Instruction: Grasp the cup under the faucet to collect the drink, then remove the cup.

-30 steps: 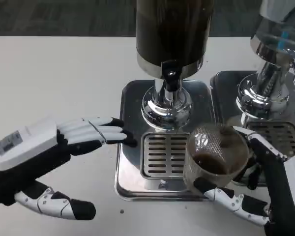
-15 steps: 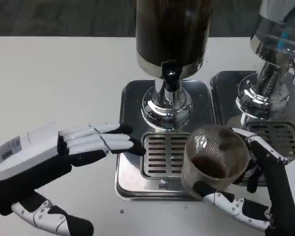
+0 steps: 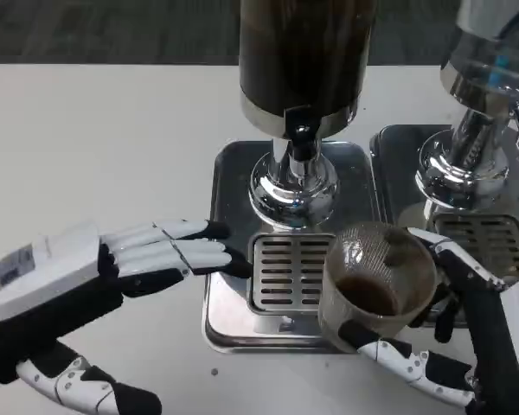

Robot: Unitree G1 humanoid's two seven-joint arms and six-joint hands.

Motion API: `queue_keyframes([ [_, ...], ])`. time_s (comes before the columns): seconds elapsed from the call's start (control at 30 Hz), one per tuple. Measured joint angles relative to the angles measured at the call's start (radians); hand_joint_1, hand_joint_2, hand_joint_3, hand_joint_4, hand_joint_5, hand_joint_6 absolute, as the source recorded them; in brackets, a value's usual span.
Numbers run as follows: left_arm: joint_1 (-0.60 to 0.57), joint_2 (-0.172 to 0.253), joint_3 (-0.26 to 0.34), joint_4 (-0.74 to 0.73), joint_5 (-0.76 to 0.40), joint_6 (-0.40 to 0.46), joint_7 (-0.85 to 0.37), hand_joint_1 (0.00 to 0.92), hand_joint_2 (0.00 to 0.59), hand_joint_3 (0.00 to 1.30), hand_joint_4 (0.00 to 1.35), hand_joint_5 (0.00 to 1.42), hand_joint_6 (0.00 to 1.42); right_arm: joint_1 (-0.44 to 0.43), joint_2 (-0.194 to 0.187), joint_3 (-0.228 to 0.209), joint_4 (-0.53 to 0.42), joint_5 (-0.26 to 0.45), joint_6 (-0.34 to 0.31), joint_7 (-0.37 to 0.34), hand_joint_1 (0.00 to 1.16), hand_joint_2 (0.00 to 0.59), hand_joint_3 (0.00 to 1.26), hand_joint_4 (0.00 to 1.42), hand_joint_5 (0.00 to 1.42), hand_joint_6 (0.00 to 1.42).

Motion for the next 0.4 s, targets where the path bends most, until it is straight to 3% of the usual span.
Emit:
queue_keyframes([
  [0.4,0.0,0.002,0.0,0.0,-0.001,-0.009,0.0,0.0,0.095,0.21,0.09,0.08,0.13,0.003,0.006,0.0,-0.001,0.0,-0.005,0.0,0.61,0.252,0.69,0.82,0.94,1.19],
])
